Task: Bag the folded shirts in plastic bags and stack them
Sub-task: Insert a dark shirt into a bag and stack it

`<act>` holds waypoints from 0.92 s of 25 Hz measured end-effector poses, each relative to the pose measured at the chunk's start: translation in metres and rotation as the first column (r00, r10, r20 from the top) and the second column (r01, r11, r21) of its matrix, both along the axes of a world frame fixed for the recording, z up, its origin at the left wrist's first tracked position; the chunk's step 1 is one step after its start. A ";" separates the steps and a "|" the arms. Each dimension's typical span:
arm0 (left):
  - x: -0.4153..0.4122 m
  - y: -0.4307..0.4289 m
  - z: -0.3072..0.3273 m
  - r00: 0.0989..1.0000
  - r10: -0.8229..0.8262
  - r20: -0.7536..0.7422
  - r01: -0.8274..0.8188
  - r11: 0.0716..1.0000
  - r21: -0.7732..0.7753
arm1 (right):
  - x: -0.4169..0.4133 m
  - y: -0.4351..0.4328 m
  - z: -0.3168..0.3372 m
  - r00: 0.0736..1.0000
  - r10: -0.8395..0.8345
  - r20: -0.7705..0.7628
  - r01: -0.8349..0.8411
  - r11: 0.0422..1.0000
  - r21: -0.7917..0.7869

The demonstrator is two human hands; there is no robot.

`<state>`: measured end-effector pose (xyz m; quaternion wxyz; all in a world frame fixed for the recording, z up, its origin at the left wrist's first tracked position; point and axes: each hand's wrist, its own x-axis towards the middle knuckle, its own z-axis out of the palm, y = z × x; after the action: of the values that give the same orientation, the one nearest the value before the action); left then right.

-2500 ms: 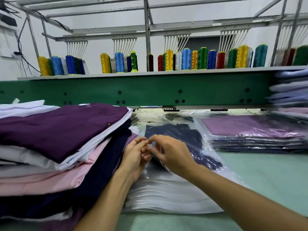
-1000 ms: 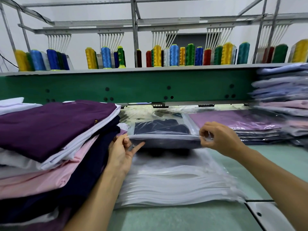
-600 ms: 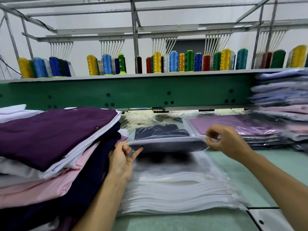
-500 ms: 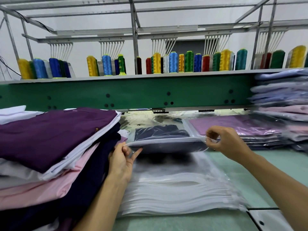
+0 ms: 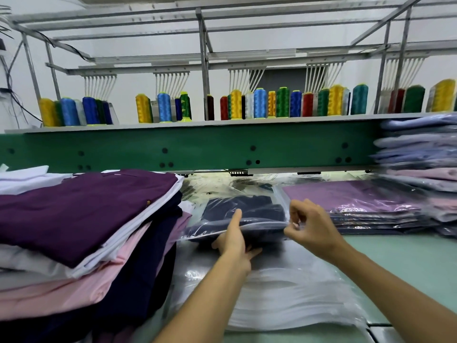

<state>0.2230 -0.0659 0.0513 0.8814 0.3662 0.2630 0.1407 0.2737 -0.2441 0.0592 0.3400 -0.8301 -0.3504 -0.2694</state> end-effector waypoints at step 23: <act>0.048 0.039 0.176 0.988 -0.017 0.152 -0.123 0.501 0.857 | 0.081 0.049 0.039 0.606 0.111 -0.788 0.099 0.972 0.214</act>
<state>0.2708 -0.0265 0.2270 0.5926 0.7376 0.1063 0.3055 0.3547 -0.1954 0.0985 0.5569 -0.8153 -0.1313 0.0887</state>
